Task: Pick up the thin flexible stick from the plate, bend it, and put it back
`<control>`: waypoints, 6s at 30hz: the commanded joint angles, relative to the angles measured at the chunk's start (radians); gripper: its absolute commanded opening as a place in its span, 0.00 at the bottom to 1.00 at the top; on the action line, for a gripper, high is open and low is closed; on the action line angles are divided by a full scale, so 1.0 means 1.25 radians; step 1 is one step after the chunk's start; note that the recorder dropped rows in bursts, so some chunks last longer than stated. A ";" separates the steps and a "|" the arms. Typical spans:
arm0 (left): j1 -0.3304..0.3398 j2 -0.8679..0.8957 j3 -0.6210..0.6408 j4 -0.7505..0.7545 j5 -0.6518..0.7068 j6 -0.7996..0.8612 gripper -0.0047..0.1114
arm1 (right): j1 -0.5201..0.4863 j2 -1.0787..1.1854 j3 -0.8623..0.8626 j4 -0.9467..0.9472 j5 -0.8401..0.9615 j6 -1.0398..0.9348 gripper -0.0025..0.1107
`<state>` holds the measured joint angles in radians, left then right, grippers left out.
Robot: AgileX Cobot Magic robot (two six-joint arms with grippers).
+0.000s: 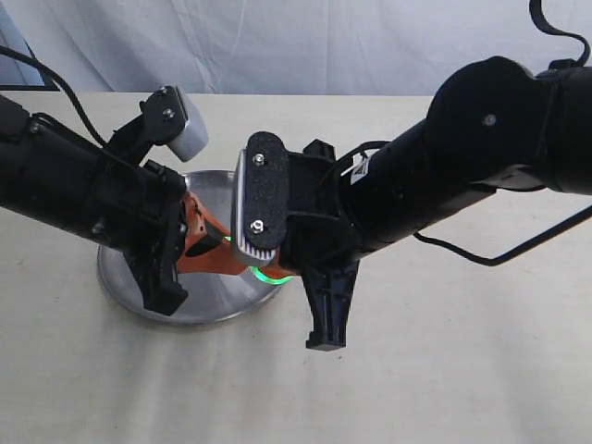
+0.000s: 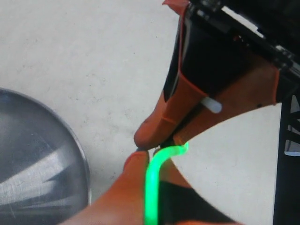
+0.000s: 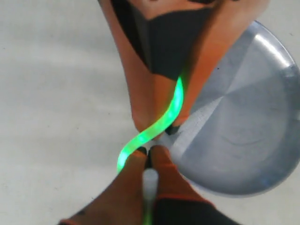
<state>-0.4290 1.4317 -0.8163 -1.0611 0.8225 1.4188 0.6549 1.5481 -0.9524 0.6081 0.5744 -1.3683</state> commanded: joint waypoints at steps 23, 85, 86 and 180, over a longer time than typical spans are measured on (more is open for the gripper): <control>0.005 -0.009 -0.019 -0.171 -0.062 -0.090 0.04 | 0.026 0.012 0.017 -0.145 0.087 -0.049 0.01; 0.006 0.176 -0.061 0.255 -0.281 -0.567 0.05 | 0.026 -0.311 0.016 -0.551 0.080 1.017 0.59; 0.006 0.178 -0.061 0.255 -0.281 -0.567 0.06 | 0.026 -0.314 0.016 -0.551 0.089 1.021 0.59; 0.070 -0.407 -0.016 0.307 -0.299 -0.581 0.04 | -0.594 -1.238 0.762 -0.401 -0.172 1.052 0.03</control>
<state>-0.3418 0.9267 -0.8382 -0.6782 0.4576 0.6968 -0.0824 0.0067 -0.0021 0.1067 0.3776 -0.0500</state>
